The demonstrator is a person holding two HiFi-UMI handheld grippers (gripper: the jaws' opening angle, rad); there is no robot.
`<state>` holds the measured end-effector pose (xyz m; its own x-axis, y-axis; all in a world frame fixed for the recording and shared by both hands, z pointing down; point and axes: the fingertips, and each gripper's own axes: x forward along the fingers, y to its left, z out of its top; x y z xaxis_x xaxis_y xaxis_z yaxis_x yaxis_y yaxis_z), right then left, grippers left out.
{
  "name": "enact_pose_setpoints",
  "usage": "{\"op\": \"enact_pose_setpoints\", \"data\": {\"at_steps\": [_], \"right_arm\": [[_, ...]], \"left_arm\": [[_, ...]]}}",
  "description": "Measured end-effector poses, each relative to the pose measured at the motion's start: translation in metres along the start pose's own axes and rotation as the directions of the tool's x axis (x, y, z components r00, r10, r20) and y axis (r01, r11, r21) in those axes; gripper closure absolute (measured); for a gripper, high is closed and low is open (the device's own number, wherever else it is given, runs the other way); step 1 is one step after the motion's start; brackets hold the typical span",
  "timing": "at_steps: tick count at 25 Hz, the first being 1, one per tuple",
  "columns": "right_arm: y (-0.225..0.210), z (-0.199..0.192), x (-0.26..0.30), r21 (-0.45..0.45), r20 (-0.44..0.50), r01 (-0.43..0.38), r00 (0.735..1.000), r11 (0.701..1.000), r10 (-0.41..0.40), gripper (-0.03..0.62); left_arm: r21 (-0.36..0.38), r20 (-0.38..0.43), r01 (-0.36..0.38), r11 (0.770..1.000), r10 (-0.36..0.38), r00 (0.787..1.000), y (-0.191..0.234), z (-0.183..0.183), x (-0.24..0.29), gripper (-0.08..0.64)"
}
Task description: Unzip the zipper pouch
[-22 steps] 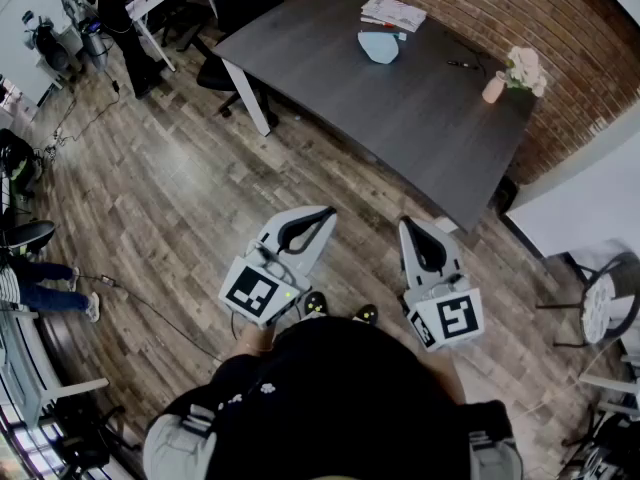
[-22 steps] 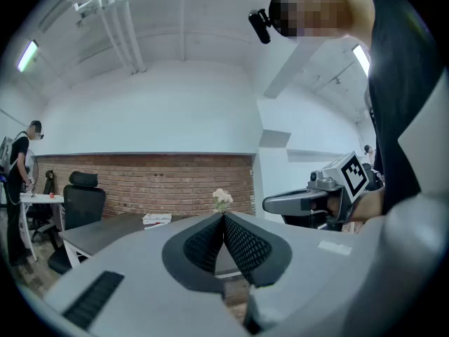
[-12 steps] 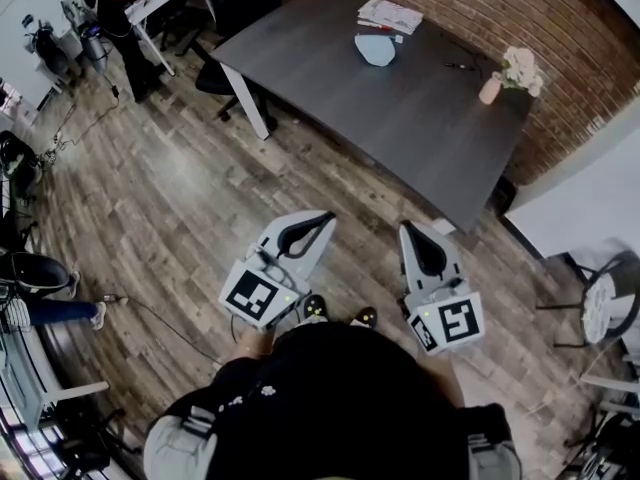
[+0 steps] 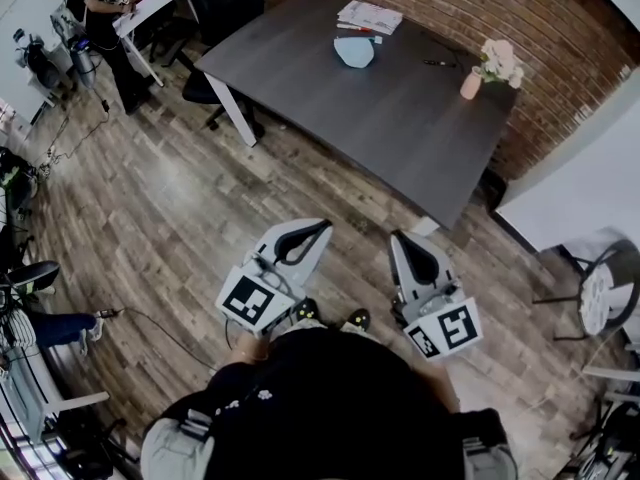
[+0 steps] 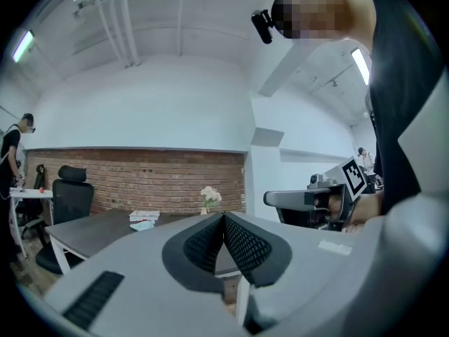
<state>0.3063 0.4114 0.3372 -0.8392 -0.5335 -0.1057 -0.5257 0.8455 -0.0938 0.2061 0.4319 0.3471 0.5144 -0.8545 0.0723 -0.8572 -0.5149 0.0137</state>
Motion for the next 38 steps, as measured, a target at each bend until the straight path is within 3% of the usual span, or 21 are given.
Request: {"op": "enact_pose_setpoints", "data": {"at_steps": [7,16,21,29,38], "right_arm": [[-0.032,0.000,-0.031,0.006,0.010,0.027,1.000,1.000,-0.027,0.592],[-0.040,-0.008,-0.037,0.010,-0.007,0.018,1.000,1.000,-0.018,0.592],[-0.038,-0.011,-0.028,-0.005,-0.021,0.028,0.999,1.000,-0.028,0.591],[-0.055,-0.016,-0.003,-0.033,-0.048,0.123,0.991,0.992,-0.125,0.588],[-0.075,-0.009,0.065,-0.011,-0.041,0.210,0.977,0.978,-0.210,0.589]], "left_arm": [[0.015,-0.008,0.017,1.000,-0.017,1.000,-0.026,-0.001,0.028,0.557],[0.035,-0.016,-0.002,0.999,0.003,1.000,-0.036,0.000,0.032,0.556],[0.018,-0.019,-0.011,1.000,0.011,1.000,-0.020,-0.007,0.029,0.557],[0.000,0.014,0.079,0.997,-0.079,0.997,0.019,-0.008,0.057,0.557],[-0.015,0.048,0.141,0.990,-0.140,0.989,0.096,0.002,0.079,0.556]]}}
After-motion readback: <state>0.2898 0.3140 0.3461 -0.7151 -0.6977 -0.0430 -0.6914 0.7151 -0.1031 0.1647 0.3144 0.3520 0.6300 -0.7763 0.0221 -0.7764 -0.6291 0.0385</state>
